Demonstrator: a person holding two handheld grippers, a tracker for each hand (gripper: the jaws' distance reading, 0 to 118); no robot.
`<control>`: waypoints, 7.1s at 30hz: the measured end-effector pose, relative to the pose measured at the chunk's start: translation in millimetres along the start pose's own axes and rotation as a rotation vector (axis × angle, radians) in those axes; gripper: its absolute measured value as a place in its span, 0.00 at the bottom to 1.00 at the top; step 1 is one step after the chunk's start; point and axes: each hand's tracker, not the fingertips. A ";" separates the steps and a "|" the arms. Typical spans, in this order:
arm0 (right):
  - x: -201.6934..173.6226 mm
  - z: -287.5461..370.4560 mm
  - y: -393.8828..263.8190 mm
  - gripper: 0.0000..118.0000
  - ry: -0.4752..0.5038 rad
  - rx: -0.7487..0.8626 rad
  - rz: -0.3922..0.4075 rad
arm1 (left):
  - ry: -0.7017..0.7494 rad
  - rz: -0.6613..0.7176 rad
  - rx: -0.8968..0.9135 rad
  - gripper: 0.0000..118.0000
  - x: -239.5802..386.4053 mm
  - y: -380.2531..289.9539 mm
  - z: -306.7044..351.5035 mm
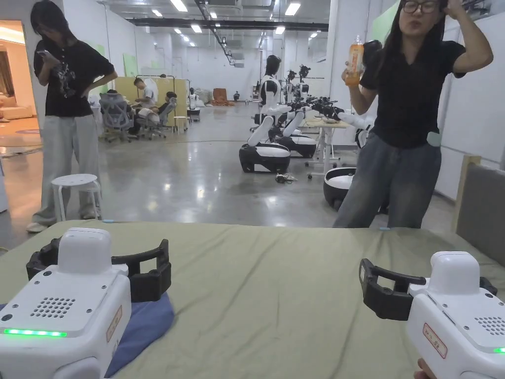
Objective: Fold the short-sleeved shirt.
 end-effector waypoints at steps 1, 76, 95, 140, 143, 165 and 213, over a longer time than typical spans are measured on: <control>-0.8 -0.5 -0.1 1.00 0.003 0.000 0.004 | 0.001 -0.003 -0.003 1.00 0.4 -0.2 -0.9; -109.6 -133.3 -44.9 0.02 0.347 -0.133 0.002 | -0.055 -0.151 -0.553 1.00 -95.6 -142.1 -210.6; -112.1 -168.3 -68.2 0.02 0.298 -0.189 0.022 | -0.068 0.003 -1.068 0.04 -104.4 -309.7 -349.2; 77.1 42.2 -16.1 0.02 -0.136 -0.104 -0.069 | -0.587 0.152 -0.149 0.99 122.7 -25.9 -81.3; 66.3 47.8 -12.7 0.02 -0.124 -0.094 -0.040 | -0.390 0.056 0.019 1.00 39.6 12.8 -28.0; 11.3 92.8 -2.8 0.02 -0.104 -0.078 0.042 | -0.025 0.096 -0.110 0.00 -48.0 -12.8 78.1; 44.0 -34.1 -75.0 0.02 -0.072 -0.259 -0.008 | -0.227 0.062 -0.873 0.04 31.1 -249.9 -245.7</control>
